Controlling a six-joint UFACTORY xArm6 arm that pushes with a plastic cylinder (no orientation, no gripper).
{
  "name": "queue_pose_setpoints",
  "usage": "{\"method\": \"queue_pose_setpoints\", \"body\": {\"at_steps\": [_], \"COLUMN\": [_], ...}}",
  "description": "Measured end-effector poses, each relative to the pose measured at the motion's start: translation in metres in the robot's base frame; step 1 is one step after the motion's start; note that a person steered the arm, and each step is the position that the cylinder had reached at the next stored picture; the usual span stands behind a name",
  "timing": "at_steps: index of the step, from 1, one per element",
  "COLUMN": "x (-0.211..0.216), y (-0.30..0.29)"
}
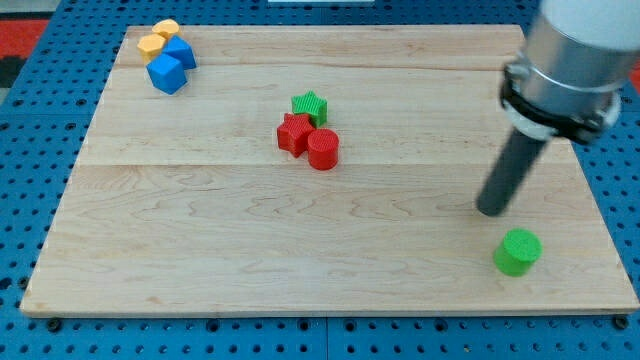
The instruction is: Nudge the red star a bit right
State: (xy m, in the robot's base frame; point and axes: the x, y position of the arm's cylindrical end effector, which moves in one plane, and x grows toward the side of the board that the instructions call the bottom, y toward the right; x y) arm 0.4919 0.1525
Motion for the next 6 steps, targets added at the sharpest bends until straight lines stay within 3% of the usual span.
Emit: {"method": "queue_pose_setpoints", "body": {"at_steps": [2,3,4,5,6], "x": [-0.030,-0.079,-0.116,-0.073,-0.057], "y": [-0.258,-0.285,-0.246,-0.197,-0.139]}}
